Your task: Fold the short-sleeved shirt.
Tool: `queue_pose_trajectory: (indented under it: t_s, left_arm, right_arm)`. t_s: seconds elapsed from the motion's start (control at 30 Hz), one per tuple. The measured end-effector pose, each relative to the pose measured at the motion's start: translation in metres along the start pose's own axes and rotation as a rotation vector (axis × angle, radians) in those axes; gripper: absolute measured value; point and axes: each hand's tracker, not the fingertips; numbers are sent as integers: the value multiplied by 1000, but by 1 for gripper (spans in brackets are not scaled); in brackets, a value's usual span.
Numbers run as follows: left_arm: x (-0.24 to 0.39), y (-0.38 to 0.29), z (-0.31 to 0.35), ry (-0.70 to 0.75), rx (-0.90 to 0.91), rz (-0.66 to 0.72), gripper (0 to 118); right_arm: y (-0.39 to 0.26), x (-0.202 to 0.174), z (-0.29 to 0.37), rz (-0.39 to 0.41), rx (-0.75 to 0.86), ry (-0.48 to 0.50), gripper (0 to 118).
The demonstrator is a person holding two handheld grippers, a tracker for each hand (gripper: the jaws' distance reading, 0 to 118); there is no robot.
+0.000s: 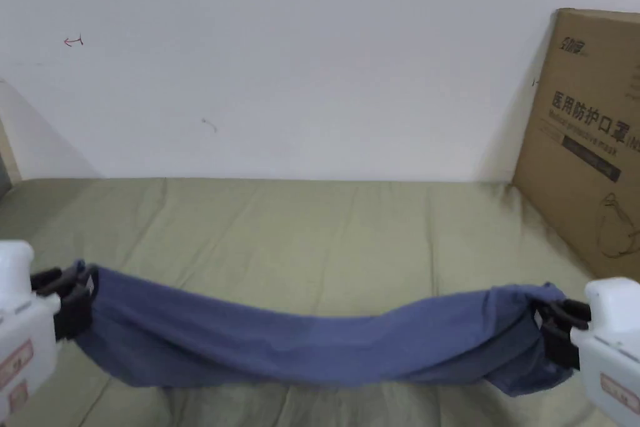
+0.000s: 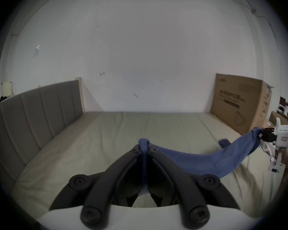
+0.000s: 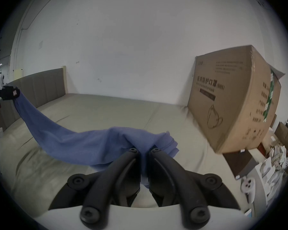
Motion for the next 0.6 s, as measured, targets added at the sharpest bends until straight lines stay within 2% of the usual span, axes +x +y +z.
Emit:
queue_pose_trajectory:
  t_s: [0.07,0.13,0.2,0.27,0.4,0.5,0.6]
  left_arm:
    - [3,-21,27,1,-12,16,4]
    - [5,-37,59,-16,-33,36,4]
    - [6,-52,91,-26,-26,44,4]
    - [1,-65,114,-32,-64,-8,4]
    - [-14,-92,160,-21,-141,70,4]
    - [-20,-112,185,-25,-207,85,4]
    - [-21,-133,202,-50,-285,84,4]
  right_arm:
    - [-19,3,29,6,-21,44,7]
    - [-36,4,62,6,-43,41,7]
    - [-50,8,95,-35,-51,61,7]
    - [-61,11,123,-42,-69,77,7]
    - [-91,5,178,47,-112,123,7]
    - [-116,-3,209,81,-172,187,7]
    - [-142,-16,226,165,-240,193,7]
